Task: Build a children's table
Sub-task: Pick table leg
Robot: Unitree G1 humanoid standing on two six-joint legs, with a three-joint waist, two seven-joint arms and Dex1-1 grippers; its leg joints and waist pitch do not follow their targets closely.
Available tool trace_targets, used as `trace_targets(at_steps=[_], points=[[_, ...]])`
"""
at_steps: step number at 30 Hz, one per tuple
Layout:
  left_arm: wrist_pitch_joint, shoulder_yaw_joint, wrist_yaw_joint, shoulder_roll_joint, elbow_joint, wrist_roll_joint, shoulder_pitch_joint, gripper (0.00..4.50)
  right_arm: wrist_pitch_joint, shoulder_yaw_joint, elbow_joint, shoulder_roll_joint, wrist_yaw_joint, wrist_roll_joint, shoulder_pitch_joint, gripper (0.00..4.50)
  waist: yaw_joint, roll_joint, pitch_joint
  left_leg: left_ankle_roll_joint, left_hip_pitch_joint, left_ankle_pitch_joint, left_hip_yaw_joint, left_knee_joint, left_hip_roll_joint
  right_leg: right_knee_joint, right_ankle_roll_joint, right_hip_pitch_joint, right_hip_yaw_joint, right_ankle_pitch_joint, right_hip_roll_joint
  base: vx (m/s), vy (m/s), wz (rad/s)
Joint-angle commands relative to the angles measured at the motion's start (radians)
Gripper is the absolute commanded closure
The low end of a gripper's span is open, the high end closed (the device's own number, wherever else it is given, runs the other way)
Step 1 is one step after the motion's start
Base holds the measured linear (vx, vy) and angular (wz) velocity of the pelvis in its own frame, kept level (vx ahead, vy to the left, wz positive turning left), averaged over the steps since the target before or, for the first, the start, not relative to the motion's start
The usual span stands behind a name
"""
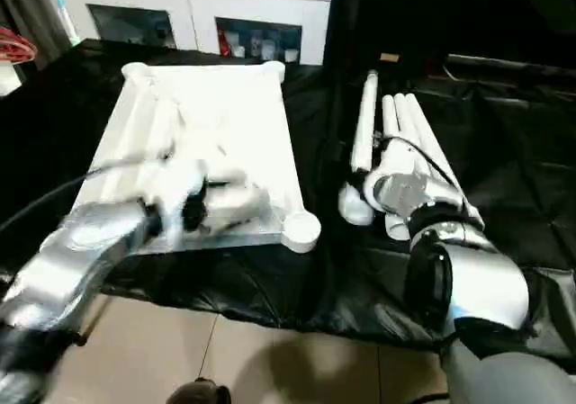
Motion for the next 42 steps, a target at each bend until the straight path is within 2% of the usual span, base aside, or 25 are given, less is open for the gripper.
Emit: trace_targets(at_steps=[1, 4, 5, 6, 8, 9, 10, 11, 12, 13, 14, 15, 17, 19, 22, 24, 25, 27, 29, 30, 32, 33, 39, 40, 42], points=[[-0.001, 0.04, 0.074, -0.033, 0.027, -0.009, -0.038, 0.54, -0.069, -0.04, -0.066, -0.008, 0.074, 0.051, 0.007, 2.61, 0.002, -0.016, -0.081, 0.045, 0.022, -0.064, -0.024, -0.053, 0.075, -0.061, -0.235, 0.048, 0.053, 0.124, -0.107, 0.0, 0.0, 0.0], [0.03, 0.084, 0.128, -0.101, 0.058, -0.058, -0.077, 0.28, -0.057, -0.045, -0.148, -0.003, 0.226, 0.092, 0.049, 2.61, 0.005, -0.017, -0.082, 0.074, 0.02, -0.045, -0.026, -0.049, 0.075, -0.056, -0.249, 0.048, 0.05, 0.153, -0.104, 0.0, 0.0, 0.0], [0.042, 0.095, 0.141, -0.12, 0.068, -0.074, -0.091, 0.2, -0.04, -0.04, -0.201, 0.002, 0.293, 0.109, 0.076, 2.61, 0.008, -0.007, -0.081, 0.085, 0.019, -0.048, -0.023, -0.045, 0.074, -0.058, -0.252, 0.048, 0.05, 0.164, -0.103, 0.0, 0.0, 0.0], [0.058, 0.105, 0.156, -0.141, 0.079, -0.088, -0.107, 0.11, -0.008, -0.026, -0.271, 0.007, 0.358, 0.125, 0.112, 2.61, 0.013, -0.014, -0.081, 0.099, 0.018, -0.037, -0.025, -0.044, 0.075, -0.057, -0.245, 0.052, 0.05, 0.187, -0.101, 0.0, 0.0, 0.0], [0.084, 0.127, 0.177, -0.175, 0.103, -0.114, -0.135, 0.01, 0.035, 0.009, -0.405, 0.017, 0.451, 0.151, 0.18, 2.61, 0.023, -0.007, -0.086, 0.115, 0.02, -0.018, -0.028, -0.039, 0.078, -0.053, -0.243, 0.048, 0.048, 0.203, -0.1, 0.0, 0.0, 0.0], [0.092, 0.135, 0.183, -0.186, 0.111, -0.122, -0.144, 0.0, 0.043, 0.022, -0.448, 0.021, 0.477, 0.16, 0.203, 2.61, 0.028, -0.008, -0.088, 0.115, 0.023, -0.02, -0.029, -0.039, 0.082, -0.053, -0.246, 0.046, 0.048, 0.201, -0.103, 0.0, 0.0, 0.0], [0.103, 0.146, 0.191, -0.202, 0.124, -0.136, -0.159, 0.0, 0.077, 0.04, -0.535, 0.026, 0.504, 0.187, 0.247, 2.61, 0.03, 0.0, -0.088, 0.11, 0.019, -0.024, -0.031, -0.039, 0.082, -0.052, -0.253, 0.046, 0.047, 0.185, -0.106, 0.0, 0.0, 0.0], [0.125, 0.163, 0.195, -0.228, 0.135, -0.169, -0.177, 0.0, 0.104, 0.071, -0.661, 0.029, 0.549, 0.226, 0.315, 2.62, 0.033, -0.003, -0.088, 0.111, 0.023, -0.029, -0.029, -0.038, 0.082, -0.058, -0.246, 0.044, 0.049, 0.182, -0.104, 0.0, 0.0, 0.0], [0.164, 0.189, 0.2, -0.265, 0.146, -0.223, -0.202, 0.0, 0.158, 0.117, -0.849, 0.024, 0.608, 0.289, 0.418, 2.62, 0.04, -0.004, -0.089, 0.114, 0.019, -0.013, -0.033, -0.035, 0.085, -0.052, -0.243, 0.046, 0.049, 0.215, -0.106, 0.0, 0.0, 0.0], [0.164, 0.189, 0.2, -0.266, 0.147, -0.224, -0.202, 0.0, 0.158, 0.117, -0.85, 0.024, 0.608, 0.289, 0.419, 2.62, 0.048, -0.004, -0.088, 0.118, 0.023, -0.016, -0.033, -0.034, 0.087, -0.057, -0.233, 0.043, 0.05, 0.215, -0.105, 0.0, 0.0, 0.0], [0.192, 0.207, 0.205, -0.286, 0.152, -0.26, -0.215, 0.0, 0.179, 0.131, -0.905, 0.019, 0.624, 0.309, 0.45, 2.62, 0.05, -0.005, -0.091, 0.119, 0.023, -0.021, -0.035, -0.033, 0.09, -0.052, -0.239, 0.043, 0.049, 0.215, -0.108, 0.0, 0.0, 0.0], [0.227, 0.231, 0.212, -0.31, 0.162, -0.304, -0.232, 0.0, 0.192, 0.139, -0.958, 0.017, 0.636, 0.319, 0.479, 2.62, 0.055, -0.001, -0.087, 0.1, 0.021, -0.058, -0.033, -0.038, 0.087, -0.062, -0.241, 0.04, 0.05, 0.148, -0.11, 0.0, 0.0, 0.0], [0.28, 0.266, 0.221, -0.342, 0.191, -0.362, -0.26, 0.0, 0.218, 0.142, -1.037, 0.016, 0.661, 0.334, 0.521, 2.62, 0.057, 0.004, -0.085, 0.079, 0.022, -0.093, -0.036, -0.041, 0.088, -0.068, -0.246, 0.039, 0.052, 0.096, -0.116, 0.0, 0.0, 0.0], [0.319, 0.29, 0.228, -0.372, 0.263, -0.393, -0.295, 0.0, 0.283, 0.149, -1.172, 0.004, 0.715, 0.394, 0.589, 2.62, 0.059, 0.004, -0.078, 0.054, 0.027, -0.142, -0.037, -0.048, 0.088, -0.083, -0.222, 0.037, 0.056, 0.006, -0.114, 0.0, 0.0, 0.0], [0.329, 0.293, 0.221, -0.381, 0.281, -0.403, -0.305, 0.0, 0.305, 0.16, -1.215, -0.005, 0.721, 0.41, 0.611, 2.62, 0.058, 0.004, -0.075, 0.026, 0.026, -0.181, -0.044, -0.059, 0.089, -0.095, -0.184, 0.041, 0.058, -0.089, -0.12, 0.0, 0.0, 0.0], [0.353, 0.296, 0.201, -0.394, 0.266, -0.437, -0.309, 0.0, 0.318, 0.182, -1.263, -0.014, 0.726, 0.424, 0.643, 2.62, 0.055, 0.005, -0.076, 0.005, 0.027, -0.186, -0.045, -0.062, 0.092, -0.096, -0.179, 0.041, 0.057, -0.09, -0.12, 0.0, 0.0, 0.0], [0.376, 0.294, 0.186, -0.398, 0.246, -0.465, -0.312, 0.0, 0.327, 0.201, -1.292, -0.019, 0.727, 0.431, 0.663, 2.62, 0.055, 0.006, -0.078, 0.006, 0.027, -0.174, -0.045, -0.061, 0.091, -0.093, -0.183, 0.041, 0.058, -0.058, -0.12, 0.0, 0.0, 0.0], [0.377, 0.288, 0.185, -0.398, 0.24, -0.463, -0.311, 0.0, 0.327, 0.208, -1.296, -0.019, 0.725, 0.427, 0.665, 2.62, 0.052, 0.006, -0.078, 0.013, 0.022, -0.162, -0.046, -0.061, 0.088, -0.091, -0.192, 0.042, 0.056, -0.028, -0.12, 0.0, 0.0, 0.0], [0.39, 0.301, 0.199, -0.407, 0.233, -0.482, -0.316, 0.0, 0.323, 0.213, -1.302, -0.01, 0.708, 0.413, 0.664, 2.62, 0.051, 0.007, -0.077, 0.014, 0.022, -0.159, -0.043, -0.059, 0.088, -0.094, -0.195, 0.04, 0.057, -0.026, -0.121, 0.0, 0.0, 0.0], [0.395, 0.307, 0.203, -0.408, 0.233, -0.489, -0.32, 0.36, 0.331, 0.21, -1.312, -0.006, 0.7, 0.416, 0.664, 2.62, 0.053, 0.007, -0.077, 0.016, 0.022, -0.155, -0.043, -0.059, 0.087, -0.094, -0.194, 0.041, 0.057, -0.028, -0.122, 0.0, 0.0, 0.0], [0.396, 0.311, 0.204, -0.406, 0.233, -0.494, -0.324, 0.36, 0.341, 0.208, -1.324, -0.003, 0.693, 0.423, 0.665, 2.62, 0.053, 0.008, -0.078, 0.019, 0.023, -0.149, -0.044, -0.059, 0.089, -0.093, -0.191, 0.041, 0.056, -0.02, -0.12, 0.0, 0.0, 0.0], [0.395, 0.316, 0.207, -0.406, 0.234, -0.501, -0.326, 0.56, 0.346, 0.209, -1.332, -0.004, 0.687, 0.429, 0.667, 2.62, 0.053, 0.009, -0.079, 0.02, 0.023, -0.138, -0.045, -0.06, 0.09, -0.091, -0.191, 0.042, 0.056, 0.003, -0.12, 0.0, 0.0, 0.0], [0.404, 0.347, 0.212, -0.408, 0.228, -0.547, -0.324, 0.93, 0.347, 0.215, -1.327, -0.01, 0.674, 0.44, 0.675, 2.62, 0.054, 0.011, -0.081, 0.027, 0.023, -0.119, -0.043, -0.057, 0.088, -0.087, -0.197, 0.044, 0.054, 0.053, -0.119, 0.0, 0.0, 0.0], [0.405, 0.349, 0.212, -0.409, 0.227, -0.55, -0.324, 1.18, 0.347, 0.215, -1.327, -0.01, 0.674, 0.439, 0.676, 2.62, 0.054, 0.012, -0.081, 0.027, 0.022, -0.119, -0.044, -0.057, 0.088, -0.087, -0.197, 0.043, 0.054, 0.056, -0.119, 0.0, 0.0, 0.0], [0.411, 0.351, 0.213, -0.41, 0.223, -0.555, -0.322, 1.32, 0.351, 0.213, -1.33, -0.01, 0.668, 0.44, 0.678, 2.62, 0.054, 0.013, -0.081, 0.026, 0.023, -0.119, -0.044, -0.058, 0.088, -0.086, -0.199, 0.044, 0.054, 0.062, -0.12, 0.0, 0.0, 0.0]])
